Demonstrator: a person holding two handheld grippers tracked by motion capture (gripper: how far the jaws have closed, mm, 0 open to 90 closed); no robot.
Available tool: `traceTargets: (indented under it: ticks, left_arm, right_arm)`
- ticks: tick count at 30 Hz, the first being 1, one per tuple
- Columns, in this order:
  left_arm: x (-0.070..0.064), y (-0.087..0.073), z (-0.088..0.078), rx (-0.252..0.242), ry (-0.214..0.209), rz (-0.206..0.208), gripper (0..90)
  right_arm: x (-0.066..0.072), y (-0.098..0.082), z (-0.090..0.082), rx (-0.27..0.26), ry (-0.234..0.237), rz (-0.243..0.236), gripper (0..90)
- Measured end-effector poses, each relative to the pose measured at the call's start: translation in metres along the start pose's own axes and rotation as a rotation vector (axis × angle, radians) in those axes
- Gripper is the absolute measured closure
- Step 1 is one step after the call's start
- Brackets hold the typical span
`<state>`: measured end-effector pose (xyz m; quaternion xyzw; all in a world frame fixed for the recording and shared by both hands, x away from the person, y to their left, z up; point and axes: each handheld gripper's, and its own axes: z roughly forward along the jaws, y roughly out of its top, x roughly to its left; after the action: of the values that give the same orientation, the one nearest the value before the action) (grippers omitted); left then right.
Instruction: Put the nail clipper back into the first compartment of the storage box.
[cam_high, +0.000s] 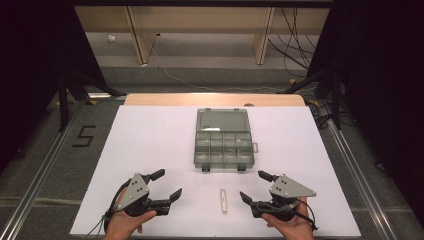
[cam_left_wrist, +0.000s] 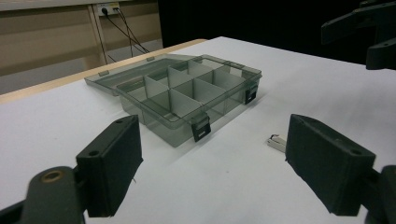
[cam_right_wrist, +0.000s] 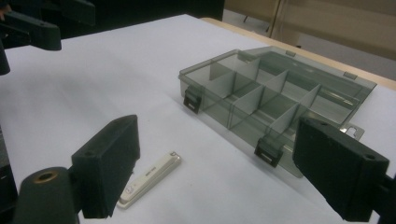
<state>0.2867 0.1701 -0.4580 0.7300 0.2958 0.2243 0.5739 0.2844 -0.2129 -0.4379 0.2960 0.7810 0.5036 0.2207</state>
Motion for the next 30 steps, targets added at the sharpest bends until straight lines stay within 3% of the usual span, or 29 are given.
traceTargets:
  ticks: [13, 18, 23, 27, 28, 29, 30]
  left_arm:
    - [0.000, 0.000, 0.000, 0.003, 0.000, 0.002, 18.7]
    - [0.000, 0.000, 0.001, 0.000, -0.006, 0.004, 18.7]
    - [0.000, 0.000, 0.001, 0.007, -0.004, 0.008, 18.7]
    - [0.000, -0.001, 0.001, 0.009, -0.004, 0.009, 18.7]
    - [-0.001, -0.001, 0.001, 0.010, -0.004, 0.008, 18.8]
    - [-0.001, -0.001, 0.001, 0.011, -0.004, 0.007, 18.8]
    - [-0.001, -0.001, 0.002, 0.012, -0.004, 0.007, 18.8]
  right_arm:
    - [0.008, 0.001, 0.007, 0.032, 0.033, -0.035, 15.7]
    - [0.015, 0.002, 0.015, 0.058, 0.071, -0.054, 16.6]
    - [0.023, 0.004, 0.024, 0.082, 0.124, -0.094, 26.8]
    - [0.028, 0.005, 0.030, 0.117, 0.157, -0.139, 41.7]
    - [0.030, 0.005, 0.033, 0.132, 0.172, -0.146, 49.3]
    - [0.030, 0.005, 0.033, 0.132, 0.172, -0.146, 49.3]
    - [0.032, 0.005, 0.035, 0.155, 0.185, -0.151, 56.8]
